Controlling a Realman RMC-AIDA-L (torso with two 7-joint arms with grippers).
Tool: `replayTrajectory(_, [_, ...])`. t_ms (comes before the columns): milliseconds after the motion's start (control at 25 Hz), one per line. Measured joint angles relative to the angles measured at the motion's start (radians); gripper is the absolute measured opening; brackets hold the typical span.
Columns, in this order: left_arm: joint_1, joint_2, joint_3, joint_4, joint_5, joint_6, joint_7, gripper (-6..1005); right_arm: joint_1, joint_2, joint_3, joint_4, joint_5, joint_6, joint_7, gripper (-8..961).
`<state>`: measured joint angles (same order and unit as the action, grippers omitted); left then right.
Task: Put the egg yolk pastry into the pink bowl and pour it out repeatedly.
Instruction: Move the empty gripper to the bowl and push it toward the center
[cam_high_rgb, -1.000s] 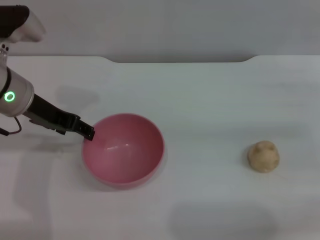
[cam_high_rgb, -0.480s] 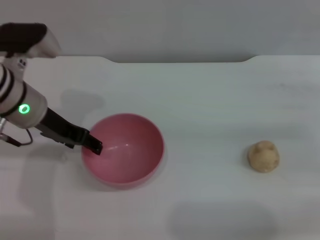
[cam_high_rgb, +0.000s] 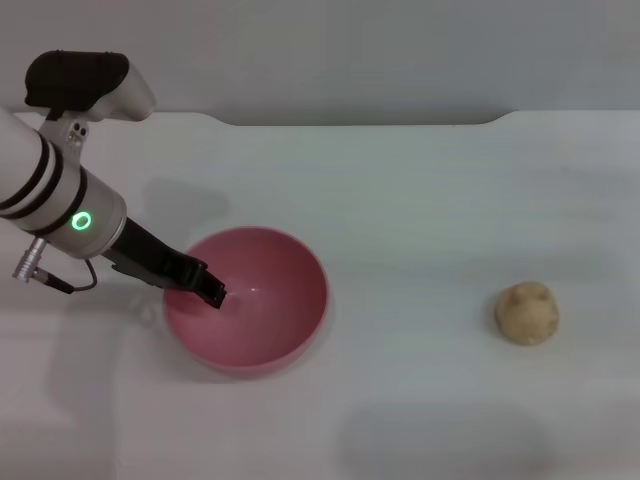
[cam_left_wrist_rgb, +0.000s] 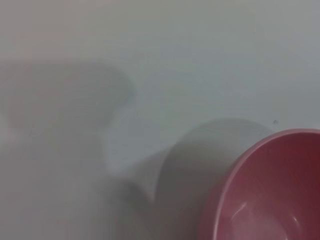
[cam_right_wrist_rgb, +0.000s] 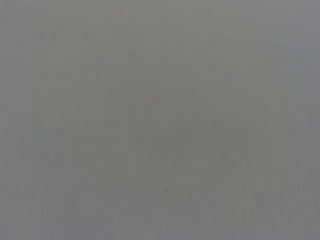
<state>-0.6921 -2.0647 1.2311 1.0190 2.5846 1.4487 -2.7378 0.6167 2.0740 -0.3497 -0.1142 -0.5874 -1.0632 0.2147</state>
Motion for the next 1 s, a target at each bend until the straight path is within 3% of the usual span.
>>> replayTrajectory(280, [0.006, 0.002, 0.003, -0.001, -0.023, -0.004, 0.002, 379, 0.001, 0.0, 0.0, 0.007, 0.0, 0.0, 0.0, 734])
replayTrajectory(720, [0.004, 0.001, 0.012, -0.002, -0.026, -0.015, 0.003, 99, 0.012, -0.001, 0.0, 0.013, -0.004, 0.025, 0.069, 719])
replayTrajectory(880, [0.006, 0.001, 0.013, -0.001, -0.038, -0.034, 0.008, 1, 0.056, -0.008, -0.005, -0.001, -0.016, 0.179, 0.227, 714])
replayTrajectory(960, [0.006, 0.002, 0.012, 0.003, -0.048, -0.044, 0.012, 0, 0.092, -0.022, -0.043, -0.025, -0.063, 0.323, 0.358, 711])
replayTrajectory(1000, [0.007, 0.003, 0.011, 0.004, -0.05, -0.047, 0.012, -1, 0.129, -0.041, -0.125, -0.048, -0.155, 0.446, 0.503, 710])
